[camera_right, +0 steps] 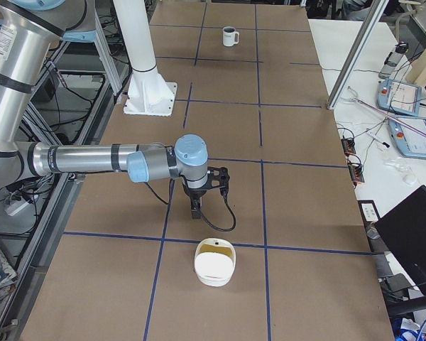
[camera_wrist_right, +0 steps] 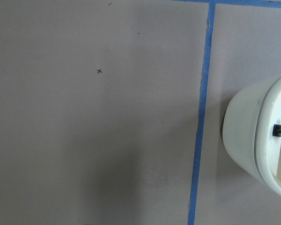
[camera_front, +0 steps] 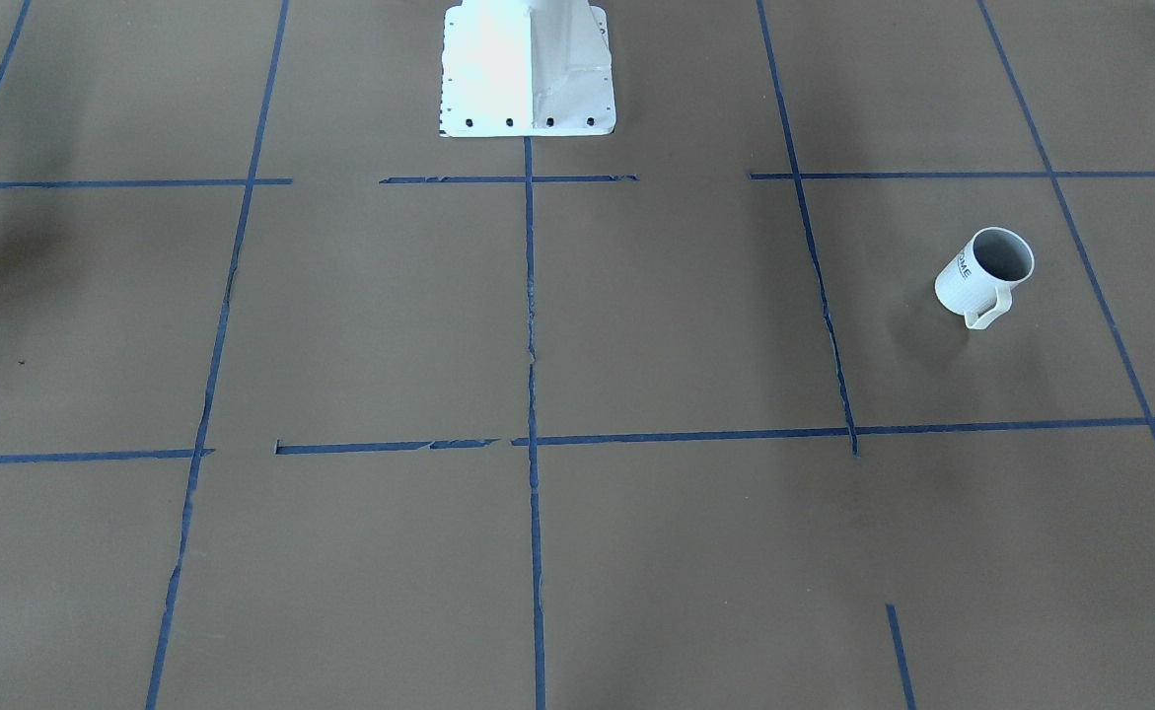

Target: Left arm hands cup to right arm to dump lemon

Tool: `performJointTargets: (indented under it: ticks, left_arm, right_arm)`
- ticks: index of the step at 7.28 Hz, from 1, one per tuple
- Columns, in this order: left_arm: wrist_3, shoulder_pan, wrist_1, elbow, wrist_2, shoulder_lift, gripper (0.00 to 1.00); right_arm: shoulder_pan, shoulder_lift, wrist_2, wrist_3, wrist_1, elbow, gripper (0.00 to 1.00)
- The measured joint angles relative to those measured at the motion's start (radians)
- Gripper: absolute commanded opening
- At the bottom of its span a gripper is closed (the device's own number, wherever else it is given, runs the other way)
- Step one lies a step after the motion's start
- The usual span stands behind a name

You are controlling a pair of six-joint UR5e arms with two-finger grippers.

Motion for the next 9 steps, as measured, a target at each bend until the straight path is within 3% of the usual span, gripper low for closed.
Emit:
performJointTargets:
  ticks: [4, 9]
  left_arm:
    - [0.0, 0.002, 0.0, 0.03, 0.0, -0.014, 1.0]
    - [0.001, 0.0, 0.002, 0.028, -0.001, -0.015, 1.0]
  right_arm:
    - [0.102, 0.003, 0.013, -0.142, -0.125, -0.002, 1.0]
    - [0.054, 0.003, 0.002, -0.156, -0.14, 0.004, 1.0]
